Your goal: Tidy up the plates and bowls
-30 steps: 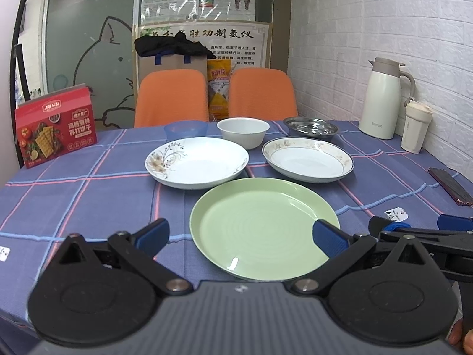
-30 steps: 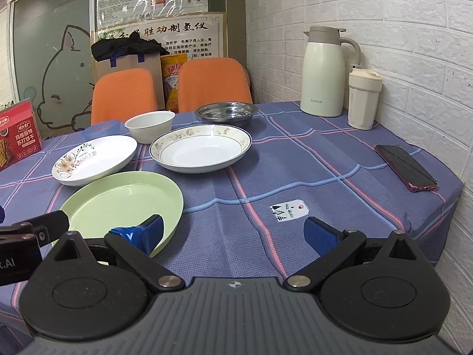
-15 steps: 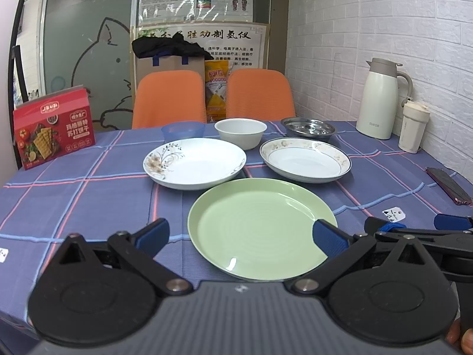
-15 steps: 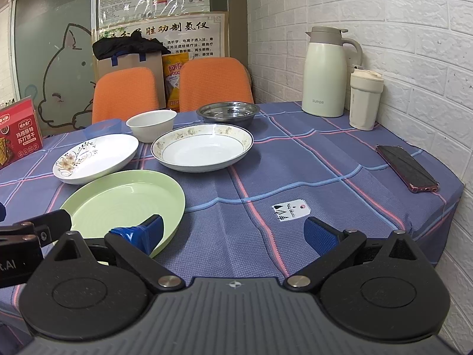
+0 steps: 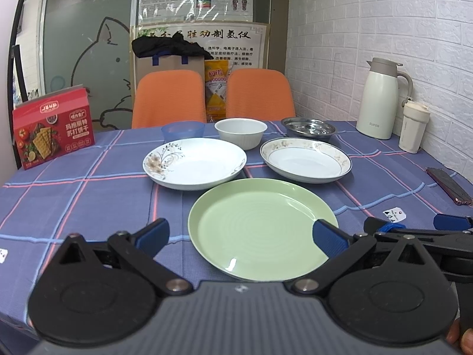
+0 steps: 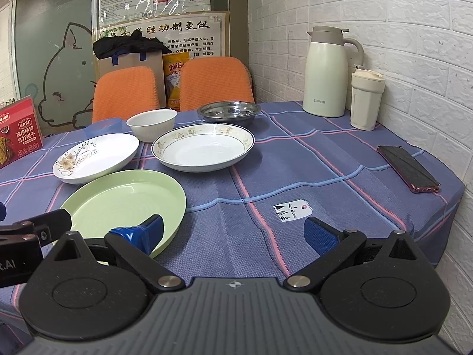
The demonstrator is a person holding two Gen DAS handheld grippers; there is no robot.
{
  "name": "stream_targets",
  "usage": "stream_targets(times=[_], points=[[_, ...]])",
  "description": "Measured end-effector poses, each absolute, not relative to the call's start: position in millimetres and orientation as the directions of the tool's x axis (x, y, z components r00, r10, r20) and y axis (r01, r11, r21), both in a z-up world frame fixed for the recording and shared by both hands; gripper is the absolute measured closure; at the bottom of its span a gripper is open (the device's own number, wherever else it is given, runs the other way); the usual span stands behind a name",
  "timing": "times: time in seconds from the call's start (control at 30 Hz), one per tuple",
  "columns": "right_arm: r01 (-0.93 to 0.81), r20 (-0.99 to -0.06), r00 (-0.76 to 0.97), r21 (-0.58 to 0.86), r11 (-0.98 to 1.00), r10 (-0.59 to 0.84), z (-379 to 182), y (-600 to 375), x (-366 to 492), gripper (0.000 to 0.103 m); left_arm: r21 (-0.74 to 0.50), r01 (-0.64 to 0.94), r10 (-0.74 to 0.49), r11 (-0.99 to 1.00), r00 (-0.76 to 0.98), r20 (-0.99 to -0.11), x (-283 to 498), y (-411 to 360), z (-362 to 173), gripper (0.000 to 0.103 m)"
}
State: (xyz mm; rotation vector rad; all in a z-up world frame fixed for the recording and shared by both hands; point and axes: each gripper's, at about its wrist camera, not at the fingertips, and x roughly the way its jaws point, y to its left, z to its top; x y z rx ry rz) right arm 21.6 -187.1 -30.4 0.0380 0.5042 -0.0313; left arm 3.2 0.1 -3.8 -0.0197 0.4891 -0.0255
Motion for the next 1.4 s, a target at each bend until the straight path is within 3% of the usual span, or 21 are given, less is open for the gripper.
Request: stream_targets(times=[0.67, 1.0, 1.2, 1.3, 1.4], points=[[-0.006, -0.599, 0.801, 0.0, 1.0, 0.005, -49, -176, 76, 0.014, -0.019, -0.02, 0.006, 1.0, 0.833, -0.553, 58, 34, -7, 0.0], [-0.134, -0.666, 0.742, -0.04, 0.99, 0.074, -58, -153, 113, 0.014, -0.08, 0.033, -0.079, 0.996, 0.731, -0.678, 114, 57, -24, 0.0], [-0.171, -0.662, 0.733, 0.042, 0.984, 0.155, -63, -158, 117, 0.012, -0.039, 0.066, -0.074, 0.997, 0.712, -0.698, 126, 52, -37, 0.001], [-0.219, -0.609, 0.77, 0.026, 0.975, 0.189, -68, -161, 106, 0.012, -0.036, 0.07, -0.075, 0.997, 0.699, -0.711, 127, 55, -44, 0.001], [-0.213, -0.62, 0.763, 0.023, 0.977, 0.181, -66, -159, 106, 0.013, -0.048, 0.067, -0.081, 0.997, 0.684, -0.725, 128, 57, -50, 0.001]])
